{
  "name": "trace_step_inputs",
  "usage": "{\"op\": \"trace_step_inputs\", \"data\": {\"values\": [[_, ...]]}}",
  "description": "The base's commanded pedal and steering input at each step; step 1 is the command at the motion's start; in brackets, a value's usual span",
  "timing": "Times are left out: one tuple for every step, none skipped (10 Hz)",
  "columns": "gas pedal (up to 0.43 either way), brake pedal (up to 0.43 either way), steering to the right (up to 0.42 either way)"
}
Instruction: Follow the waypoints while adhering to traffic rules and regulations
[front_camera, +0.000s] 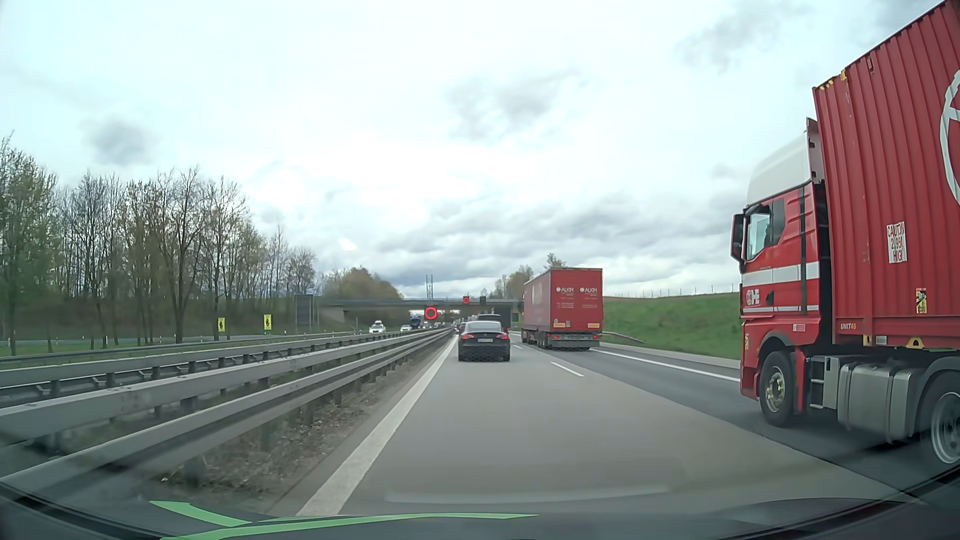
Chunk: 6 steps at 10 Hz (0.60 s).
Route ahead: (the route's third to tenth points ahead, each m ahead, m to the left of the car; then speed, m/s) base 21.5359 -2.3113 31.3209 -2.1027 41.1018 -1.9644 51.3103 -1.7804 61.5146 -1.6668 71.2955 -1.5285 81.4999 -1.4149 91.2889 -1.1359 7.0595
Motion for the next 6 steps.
{"op": "trace_step_inputs", "data": {"values": [[0.118,0.000,0.000],[0.110,0.000,0.000],[0.098,0.000,0.000],[0.098,0.000,0.000],[0.087,0.000,-0.001],[0.087,0.000,-0.001]]}}
